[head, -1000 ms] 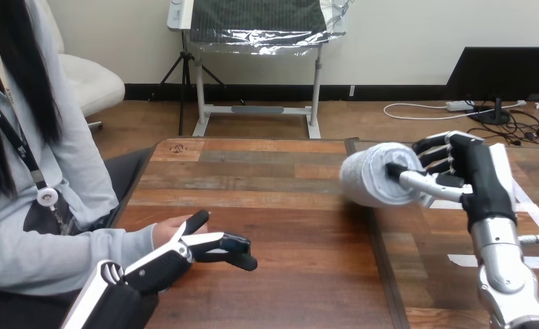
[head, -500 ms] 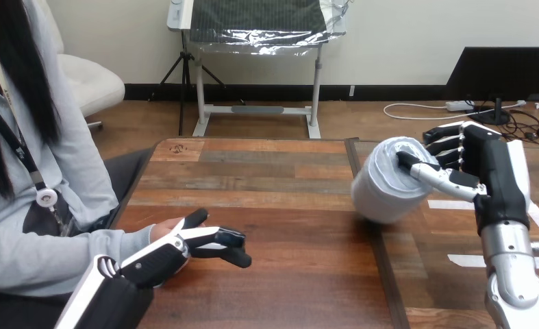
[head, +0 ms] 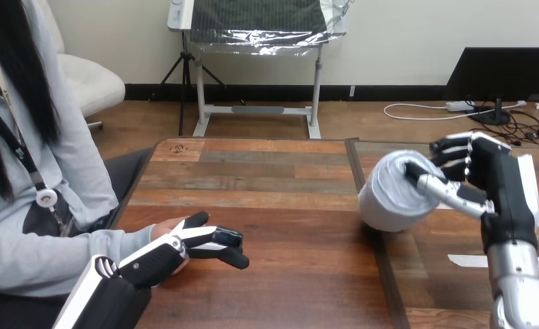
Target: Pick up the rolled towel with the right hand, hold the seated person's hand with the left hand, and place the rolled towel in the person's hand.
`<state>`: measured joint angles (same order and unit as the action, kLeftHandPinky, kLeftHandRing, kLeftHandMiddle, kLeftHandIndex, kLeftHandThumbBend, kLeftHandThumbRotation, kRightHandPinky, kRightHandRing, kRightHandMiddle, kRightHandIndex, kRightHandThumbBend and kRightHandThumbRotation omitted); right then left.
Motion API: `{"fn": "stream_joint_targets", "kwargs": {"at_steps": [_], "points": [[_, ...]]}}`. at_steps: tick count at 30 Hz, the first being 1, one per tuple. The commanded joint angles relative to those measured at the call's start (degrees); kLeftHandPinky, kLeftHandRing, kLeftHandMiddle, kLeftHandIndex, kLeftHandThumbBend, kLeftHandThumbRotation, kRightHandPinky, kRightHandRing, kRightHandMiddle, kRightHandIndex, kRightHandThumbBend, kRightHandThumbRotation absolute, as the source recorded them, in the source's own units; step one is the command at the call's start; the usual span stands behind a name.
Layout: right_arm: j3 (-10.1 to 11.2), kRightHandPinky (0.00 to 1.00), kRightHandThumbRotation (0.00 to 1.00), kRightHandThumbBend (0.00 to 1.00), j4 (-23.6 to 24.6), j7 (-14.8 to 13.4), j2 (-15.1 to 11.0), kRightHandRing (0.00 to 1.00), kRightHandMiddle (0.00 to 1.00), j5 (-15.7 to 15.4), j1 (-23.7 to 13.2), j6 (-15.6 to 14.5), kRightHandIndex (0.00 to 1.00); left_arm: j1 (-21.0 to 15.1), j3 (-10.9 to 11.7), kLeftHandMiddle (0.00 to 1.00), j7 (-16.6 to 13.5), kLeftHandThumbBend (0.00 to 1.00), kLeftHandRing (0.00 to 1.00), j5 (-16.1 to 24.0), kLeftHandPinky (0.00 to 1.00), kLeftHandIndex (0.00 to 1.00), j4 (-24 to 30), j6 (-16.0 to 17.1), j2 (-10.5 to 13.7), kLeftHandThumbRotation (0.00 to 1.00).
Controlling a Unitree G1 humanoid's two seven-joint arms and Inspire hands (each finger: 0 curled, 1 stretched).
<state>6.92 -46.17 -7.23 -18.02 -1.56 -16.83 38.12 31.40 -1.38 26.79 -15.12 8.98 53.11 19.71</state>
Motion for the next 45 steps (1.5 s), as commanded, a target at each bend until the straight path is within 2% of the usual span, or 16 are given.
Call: {"fn": "stream_joint_targets", "kwargs": {"at_steps": [1,8,19,23,29,35,41,45], "points": [[0.5,0.34,0.0,0.73,6.7,-0.7,0.5,0.39,0.46,-0.8,1.9,-0.6,0.49,-1.9,0.2,0.67,0.4,0.86,0.73,-0.8,0.94,0.74,0.9,0.2,0.7,0.51],[0.0,0.33,0.0,0.74,10.2,-0.9,0.0,0.38,0.46,-3.2,5.8,-1.1,0.49,-2.6,0.0,0.68,0.7,0.86,0.73,-0.9,0.95,0.74,0.6,-0.2,0.5,0.52],[-0.2,0.33,0.0,0.73,14.0,0.3,-0.3,0.38,0.45,-5.0,10.1,-4.7,0.5,-3.4,-0.4,0.67,0.5,0.87,0.72,-0.4,0.95,0.73,0.0,0.3,-0.9,0.52],[-0.2,0.34,0.0,0.73,14.6,0.8,-0.3,0.38,0.46,-5.1,10.6,-6.4,0.51,-4.0,-0.5,0.68,0.8,0.87,0.72,-0.3,0.94,0.73,-0.3,0.1,-0.7,0.52],[-0.4,0.34,0.0,0.74,14.9,1.0,-0.6,0.38,0.46,-6.2,10.5,-7.1,0.51,-4.0,-0.7,0.68,0.8,0.87,0.72,-0.3,0.94,0.73,0.4,-1.5,-0.5,0.52],[-0.6,0.35,0.0,0.74,15.1,2.6,-0.8,0.39,0.46,-6.1,10.2,-8.4,0.51,-4.9,-0.8,0.68,1.4,0.87,0.72,-0.3,0.95,0.73,-0.3,-0.8,-0.5,0.53],[-1.0,0.36,0.0,0.74,15.1,3.0,-1.3,0.39,0.47,-7.6,10.1,-9.1,0.52,-5.1,-0.7,0.68,1.7,0.87,0.72,-0.3,0.95,0.73,-0.5,-0.9,-0.4,0.53],[-1.2,0.36,0.0,0.75,15.8,2.1,-1.3,0.4,0.47,-9.5,10.2,-10.6,0.52,-5.1,-0.7,0.68,1.6,0.87,0.71,-0.3,0.95,0.73,-0.5,-0.6,-0.9,0.53]]}}
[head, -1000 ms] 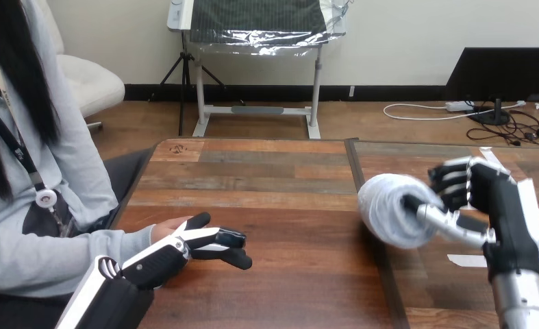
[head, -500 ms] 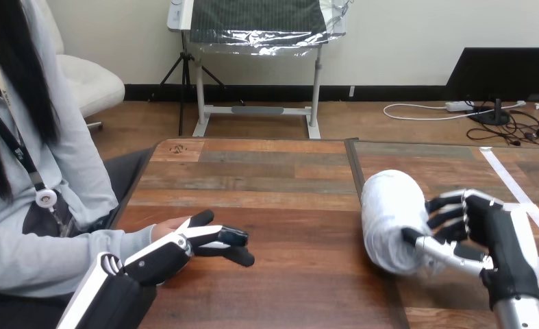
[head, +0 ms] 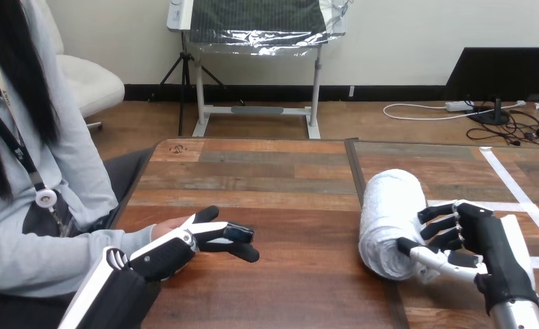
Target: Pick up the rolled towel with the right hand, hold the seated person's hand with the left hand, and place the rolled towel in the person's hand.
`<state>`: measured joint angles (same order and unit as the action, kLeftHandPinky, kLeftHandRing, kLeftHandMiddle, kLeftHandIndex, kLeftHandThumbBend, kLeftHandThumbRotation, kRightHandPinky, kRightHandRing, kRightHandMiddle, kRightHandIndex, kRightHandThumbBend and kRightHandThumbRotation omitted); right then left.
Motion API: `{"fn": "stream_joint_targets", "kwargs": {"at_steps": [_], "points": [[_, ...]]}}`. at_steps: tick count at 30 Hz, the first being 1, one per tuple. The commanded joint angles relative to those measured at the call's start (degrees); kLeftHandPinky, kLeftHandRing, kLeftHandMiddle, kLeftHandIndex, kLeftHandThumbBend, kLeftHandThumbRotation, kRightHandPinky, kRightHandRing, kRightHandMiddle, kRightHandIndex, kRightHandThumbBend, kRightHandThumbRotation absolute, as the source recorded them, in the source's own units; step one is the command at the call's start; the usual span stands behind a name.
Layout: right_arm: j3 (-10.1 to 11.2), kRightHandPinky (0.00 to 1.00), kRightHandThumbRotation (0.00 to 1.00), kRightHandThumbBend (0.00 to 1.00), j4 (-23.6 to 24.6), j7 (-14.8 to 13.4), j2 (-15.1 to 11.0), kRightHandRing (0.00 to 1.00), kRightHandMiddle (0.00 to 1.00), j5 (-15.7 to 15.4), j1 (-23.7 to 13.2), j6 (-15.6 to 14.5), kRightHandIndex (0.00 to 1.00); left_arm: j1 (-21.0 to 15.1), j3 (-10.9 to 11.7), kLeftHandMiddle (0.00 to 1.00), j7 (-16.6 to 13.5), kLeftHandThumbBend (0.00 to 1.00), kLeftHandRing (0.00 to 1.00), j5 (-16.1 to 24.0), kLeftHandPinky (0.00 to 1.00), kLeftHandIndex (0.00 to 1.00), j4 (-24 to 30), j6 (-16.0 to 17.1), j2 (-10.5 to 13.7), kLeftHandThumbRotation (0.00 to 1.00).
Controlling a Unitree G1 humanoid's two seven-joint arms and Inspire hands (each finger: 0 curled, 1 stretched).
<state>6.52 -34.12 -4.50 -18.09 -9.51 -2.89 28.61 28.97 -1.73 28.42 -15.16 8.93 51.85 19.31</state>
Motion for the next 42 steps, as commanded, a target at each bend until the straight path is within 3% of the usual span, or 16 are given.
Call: {"fn": "stream_joint_targets", "kwargs": {"at_steps": [1,5,11,22,36,42], "points": [[-0.9,0.36,0.0,0.75,4.1,-0.8,-1.3,0.4,0.47,-2.0,-3.6,-1.6,0.52,-2.7,-0.4,0.68,0.0,0.87,0.71,-0.3,0.95,0.73,-0.4,0.7,-0.5,0.53],[-1.2,0.36,0.0,0.76,6.1,-0.5,-1.5,0.41,0.47,-3.7,-3.1,-4.6,0.53,-2.7,-0.4,0.68,0.1,0.87,0.71,-0.4,0.94,0.72,-0.2,0.7,-0.4,0.53],[-1.7,0.37,0.0,0.75,9.9,2.9,-2.6,0.42,0.49,-4.8,-2.2,-10.7,0.55,-2.4,-0.4,0.67,0.0,0.87,0.71,-0.9,0.94,0.72,0.1,0.4,-0.5,0.52],[-2.4,0.39,0.0,0.7,17.6,12.2,-5.7,0.46,0.54,-3.9,-0.9,-20.7,0.62,-3.0,-0.3,0.67,0.5,0.87,0.7,-1.7,0.94,0.72,-0.8,1.4,-0.5,0.52],[-2.6,0.54,0.04,0.71,29.0,21.6,-10.9,0.62,0.67,-4.8,0.7,-31.3,0.74,-2.9,-0.4,0.67,0.6,0.87,0.7,-2.1,0.95,0.72,-0.1,0.2,-0.2,0.52],[-2.1,0.62,0.11,0.73,32.6,26.3,-13.6,0.71,0.74,-3.8,1.2,-33.3,0.8,-2.8,-0.3,0.68,0.6,0.87,0.71,-2.0,0.96,0.73,0.8,-0.8,0.2,0.52]]}}
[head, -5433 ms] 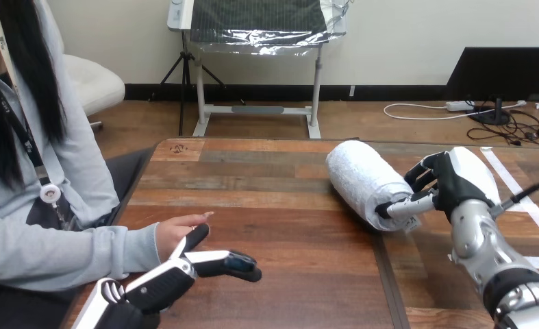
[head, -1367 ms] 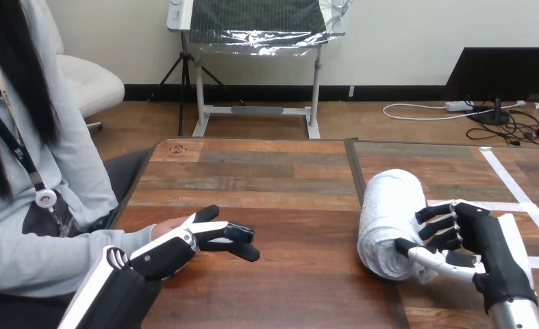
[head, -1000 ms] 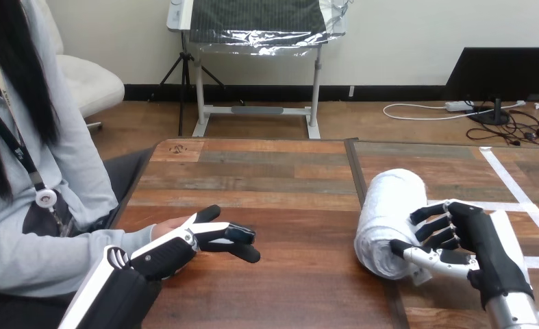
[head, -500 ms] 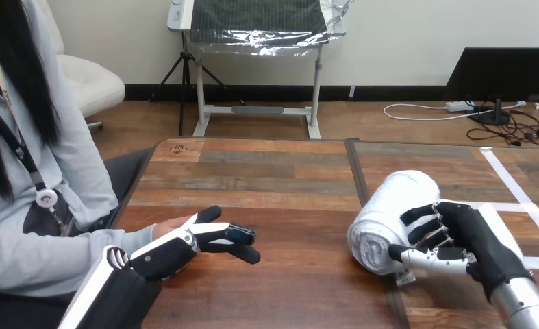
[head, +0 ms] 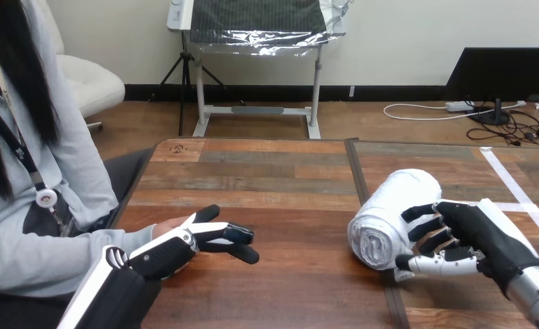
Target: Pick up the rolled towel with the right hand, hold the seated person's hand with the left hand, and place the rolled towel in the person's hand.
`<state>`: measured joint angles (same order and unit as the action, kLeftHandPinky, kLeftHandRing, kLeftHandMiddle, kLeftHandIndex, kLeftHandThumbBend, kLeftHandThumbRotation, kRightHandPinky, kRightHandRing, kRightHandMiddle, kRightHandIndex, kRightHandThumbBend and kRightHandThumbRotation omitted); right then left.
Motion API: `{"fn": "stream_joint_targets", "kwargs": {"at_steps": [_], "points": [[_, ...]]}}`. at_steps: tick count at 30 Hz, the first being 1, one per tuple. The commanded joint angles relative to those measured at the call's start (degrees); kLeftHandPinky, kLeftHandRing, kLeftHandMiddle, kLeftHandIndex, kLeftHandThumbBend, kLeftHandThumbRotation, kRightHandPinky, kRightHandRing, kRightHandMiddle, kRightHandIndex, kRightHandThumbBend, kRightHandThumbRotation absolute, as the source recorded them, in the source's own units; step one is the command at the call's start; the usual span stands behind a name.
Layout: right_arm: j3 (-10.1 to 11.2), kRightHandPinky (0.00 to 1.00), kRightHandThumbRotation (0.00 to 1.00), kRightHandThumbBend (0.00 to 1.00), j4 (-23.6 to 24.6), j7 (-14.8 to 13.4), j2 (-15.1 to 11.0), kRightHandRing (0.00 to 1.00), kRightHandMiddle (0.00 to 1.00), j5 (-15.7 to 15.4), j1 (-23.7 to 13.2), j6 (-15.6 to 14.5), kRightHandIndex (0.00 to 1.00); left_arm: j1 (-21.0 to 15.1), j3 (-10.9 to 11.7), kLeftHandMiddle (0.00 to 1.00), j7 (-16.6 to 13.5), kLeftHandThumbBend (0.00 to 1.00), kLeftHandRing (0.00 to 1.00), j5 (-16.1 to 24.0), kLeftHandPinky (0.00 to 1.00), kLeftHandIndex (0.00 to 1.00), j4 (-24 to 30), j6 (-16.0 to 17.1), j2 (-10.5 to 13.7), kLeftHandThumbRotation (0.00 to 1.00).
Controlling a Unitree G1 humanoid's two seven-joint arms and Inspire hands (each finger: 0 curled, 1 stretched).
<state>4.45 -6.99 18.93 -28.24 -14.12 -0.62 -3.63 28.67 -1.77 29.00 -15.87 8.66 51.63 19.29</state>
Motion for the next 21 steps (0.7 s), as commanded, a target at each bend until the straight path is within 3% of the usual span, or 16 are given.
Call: {"fn": "stream_joint_targets", "kwargs": {"at_steps": [1,7,14,21], "points": [[0.1,0.63,0.12,0.73,5.7,3.5,-3.8,0.72,0.76,1.0,-1.0,-1.1,0.81,-2.6,-0.3,0.68,0.0,0.87,0.71,-1.2,0.96,0.73,1.1,-0.7,0.2,0.52],[0.8,0.71,0.17,0.72,7.7,10.4,-7.9,0.81,0.83,3.4,-1.2,-1.5,0.88,-3.4,-0.3,0.68,0.1,0.86,0.7,-0.9,0.96,0.73,0.6,-0.1,-0.3,0.53],[2.1,0.75,0.18,0.72,6.9,18.2,-12.9,0.84,0.87,7.7,-1.9,4.1,0.91,-3.7,-0.4,0.67,-0.3,0.86,0.7,-0.8,0.96,0.72,0.5,-0.1,-0.9,0.53],[3.9,0.76,0.16,0.74,5.3,23.5,-16.0,0.83,0.85,13.0,-3.5,8.1,0.91,-4.3,-0.7,0.67,-0.3,0.86,0.7,-0.5,0.96,0.72,0.2,-0.4,-1.3,0.51]]}}
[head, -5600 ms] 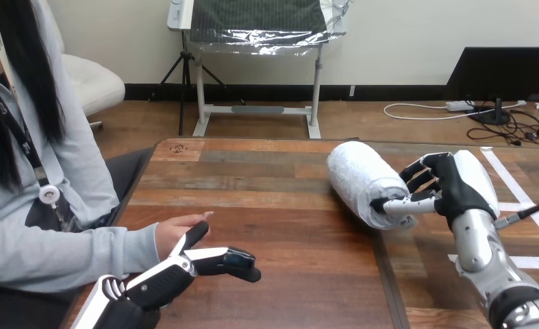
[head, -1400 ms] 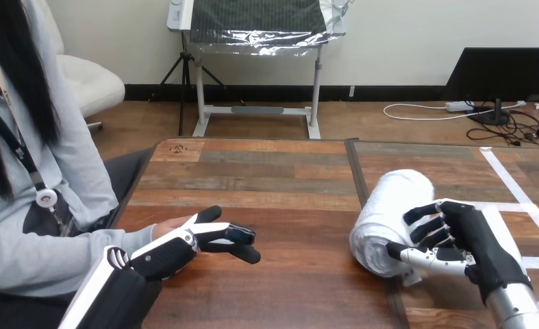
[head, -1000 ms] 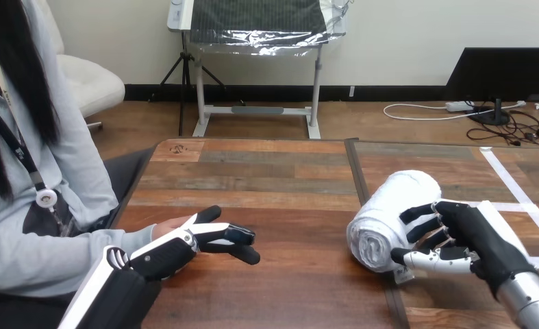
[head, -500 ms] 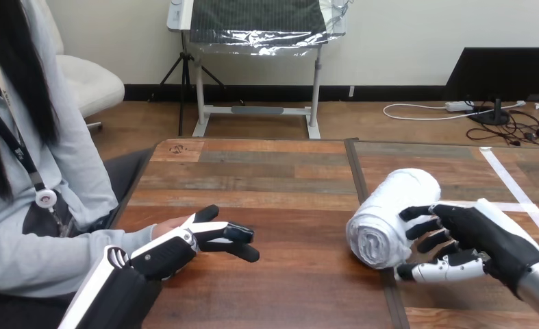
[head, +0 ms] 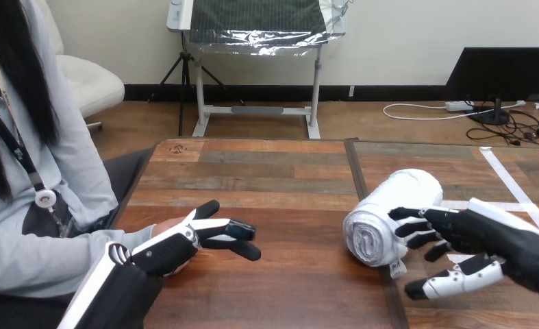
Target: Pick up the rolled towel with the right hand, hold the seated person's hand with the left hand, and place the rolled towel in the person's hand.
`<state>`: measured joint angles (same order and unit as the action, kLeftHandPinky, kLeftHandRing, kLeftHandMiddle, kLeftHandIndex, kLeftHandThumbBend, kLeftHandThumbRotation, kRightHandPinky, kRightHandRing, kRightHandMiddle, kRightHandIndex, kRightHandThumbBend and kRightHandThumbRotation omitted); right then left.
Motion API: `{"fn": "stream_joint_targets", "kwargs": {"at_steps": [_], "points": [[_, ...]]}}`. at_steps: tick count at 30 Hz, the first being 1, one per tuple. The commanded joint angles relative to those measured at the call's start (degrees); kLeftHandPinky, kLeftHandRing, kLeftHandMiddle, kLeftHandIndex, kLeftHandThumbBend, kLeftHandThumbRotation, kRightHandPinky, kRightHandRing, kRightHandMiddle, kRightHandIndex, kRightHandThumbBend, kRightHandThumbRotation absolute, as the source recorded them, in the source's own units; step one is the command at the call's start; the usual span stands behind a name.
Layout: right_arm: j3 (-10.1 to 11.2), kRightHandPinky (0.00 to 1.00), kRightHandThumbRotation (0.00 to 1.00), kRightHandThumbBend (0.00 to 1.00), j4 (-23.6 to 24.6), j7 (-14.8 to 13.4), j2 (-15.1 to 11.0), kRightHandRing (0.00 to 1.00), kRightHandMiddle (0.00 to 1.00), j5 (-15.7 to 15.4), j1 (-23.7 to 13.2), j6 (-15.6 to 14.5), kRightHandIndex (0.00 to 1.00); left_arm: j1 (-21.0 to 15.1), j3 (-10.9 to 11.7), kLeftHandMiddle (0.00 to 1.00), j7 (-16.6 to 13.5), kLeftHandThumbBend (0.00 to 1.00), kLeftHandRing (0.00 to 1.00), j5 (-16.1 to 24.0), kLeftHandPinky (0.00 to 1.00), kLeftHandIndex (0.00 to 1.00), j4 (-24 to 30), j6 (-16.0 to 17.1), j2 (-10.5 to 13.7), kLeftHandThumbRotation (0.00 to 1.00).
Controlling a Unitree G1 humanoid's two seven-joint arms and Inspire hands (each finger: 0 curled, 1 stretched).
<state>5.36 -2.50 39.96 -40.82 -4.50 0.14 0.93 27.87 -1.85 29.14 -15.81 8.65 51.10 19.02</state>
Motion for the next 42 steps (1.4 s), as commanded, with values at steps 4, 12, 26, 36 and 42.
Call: {"fn": "stream_joint_targets", "kwargs": {"at_steps": [4,12,26,36,42], "points": [[3.9,0.72,0.15,0.74,-0.1,4.7,-5.0,0.79,0.83,5.8,-5.5,5.1,0.88,-4.0,-0.7,0.67,-0.3,0.86,0.7,-0.5,0.97,0.72,-0.3,0.3,-1.2,0.52],[6.0,0.69,0.14,0.74,-0.1,7.8,-9.0,0.76,0.81,8.6,-8.3,5.3,0.84,-4.6,-0.6,0.66,-1.2,0.88,0.69,1.2,0.97,0.71,-1.0,0.6,-2.8,0.55],[8.3,0.65,0.09,0.78,-1.4,8.3,-14.9,0.73,0.77,7.9,-12.8,6.7,0.79,-5.3,-1.5,0.65,-0.9,0.86,0.7,1.4,0.97,0.7,-1.8,1.3,-4.1,0.55],[9.1,0.63,0.12,0.86,-2.9,6.8,-18.7,0.7,0.74,5.1,-16.9,10.1,0.76,-5.4,-1.8,0.65,-0.9,0.86,0.71,1.6,0.97,0.71,-2.1,1.5,-4.3,0.56],[7.4,0.63,0.12,0.91,-6.6,6.6,-19.6,0.7,0.73,4.0,-21.4,12.8,0.75,-5.4,-2.2,0.65,-0.5,0.85,0.7,1.2,0.97,0.71,-2.2,1.3,-4.0,0.56]]}}
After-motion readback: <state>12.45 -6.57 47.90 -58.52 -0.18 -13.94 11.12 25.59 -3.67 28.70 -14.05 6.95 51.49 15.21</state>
